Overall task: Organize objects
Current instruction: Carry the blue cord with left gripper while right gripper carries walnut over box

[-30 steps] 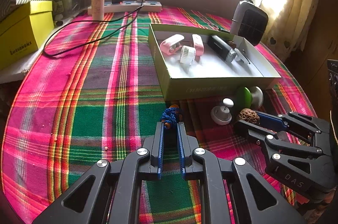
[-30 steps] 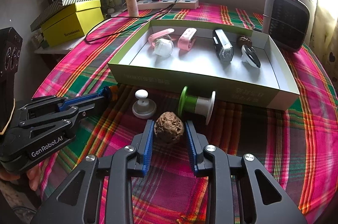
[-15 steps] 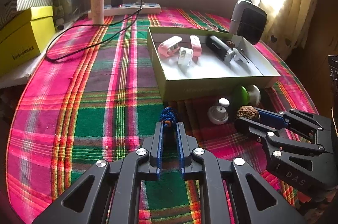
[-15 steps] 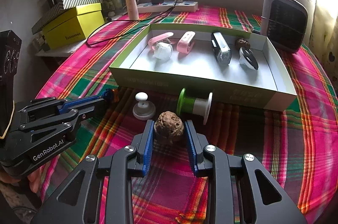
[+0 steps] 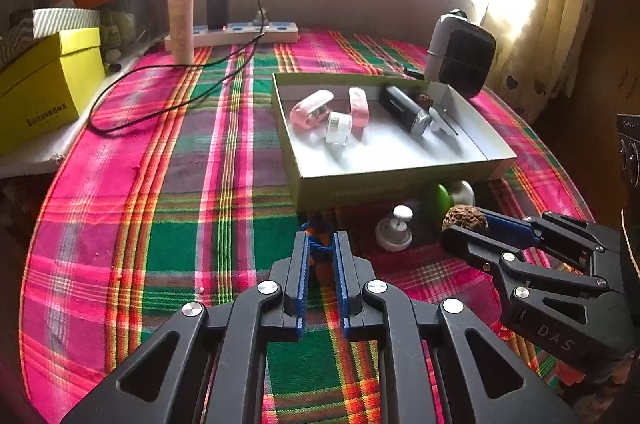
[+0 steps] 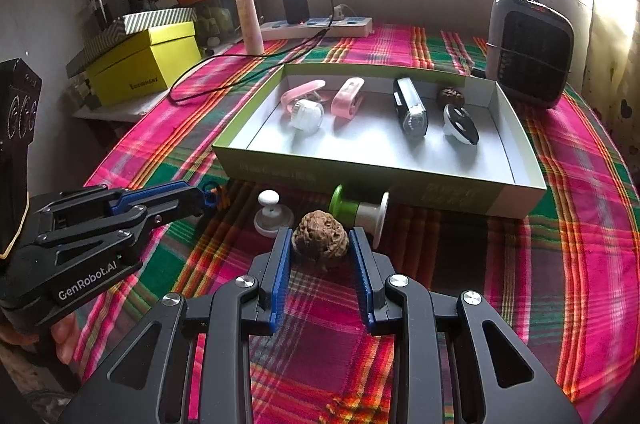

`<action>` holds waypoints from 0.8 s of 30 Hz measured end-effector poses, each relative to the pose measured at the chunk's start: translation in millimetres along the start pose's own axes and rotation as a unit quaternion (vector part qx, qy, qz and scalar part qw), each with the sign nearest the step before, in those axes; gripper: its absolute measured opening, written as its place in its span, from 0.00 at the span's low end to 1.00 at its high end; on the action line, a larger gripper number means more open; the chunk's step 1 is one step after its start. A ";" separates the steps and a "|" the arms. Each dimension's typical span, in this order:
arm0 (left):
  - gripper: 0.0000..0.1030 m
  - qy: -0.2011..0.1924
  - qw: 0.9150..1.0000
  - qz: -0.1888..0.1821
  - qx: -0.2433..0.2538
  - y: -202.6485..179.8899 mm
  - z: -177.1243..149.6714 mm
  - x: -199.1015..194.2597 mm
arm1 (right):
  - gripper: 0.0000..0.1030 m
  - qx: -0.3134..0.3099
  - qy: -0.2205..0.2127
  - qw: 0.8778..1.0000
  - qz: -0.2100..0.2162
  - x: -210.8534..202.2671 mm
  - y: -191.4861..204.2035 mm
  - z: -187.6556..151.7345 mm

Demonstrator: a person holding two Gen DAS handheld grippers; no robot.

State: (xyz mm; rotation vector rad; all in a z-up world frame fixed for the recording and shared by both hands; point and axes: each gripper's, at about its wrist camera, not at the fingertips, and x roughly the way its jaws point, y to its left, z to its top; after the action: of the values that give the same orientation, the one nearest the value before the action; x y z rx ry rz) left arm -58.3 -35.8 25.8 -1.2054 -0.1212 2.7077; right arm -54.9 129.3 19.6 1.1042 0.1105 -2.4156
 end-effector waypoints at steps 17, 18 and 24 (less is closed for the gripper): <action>0.11 -0.017 1.000 -0.003 0.006 -6.0 33.7 1.6 | 0.29 -0.008 -0.022 1.000 -0.008 -3.7 -9.4 29.1; 0.11 -0.017 1.000 -0.003 0.007 -6.9 35.2 3.0 | 0.29 -0.009 -0.022 1.000 -0.009 -3.0 -10.4 31.6; 0.11 -0.015 1.000 -0.005 0.011 -10.0 46.6 14.0 | 0.29 -0.015 -0.018 1.000 -0.015 7.8 -18.8 47.6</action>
State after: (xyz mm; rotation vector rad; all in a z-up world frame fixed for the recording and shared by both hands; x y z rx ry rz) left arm -100.9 -23.5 48.2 -1.1557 -0.1018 2.7128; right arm -100.7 130.3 43.6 1.0512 0.1512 -2.4507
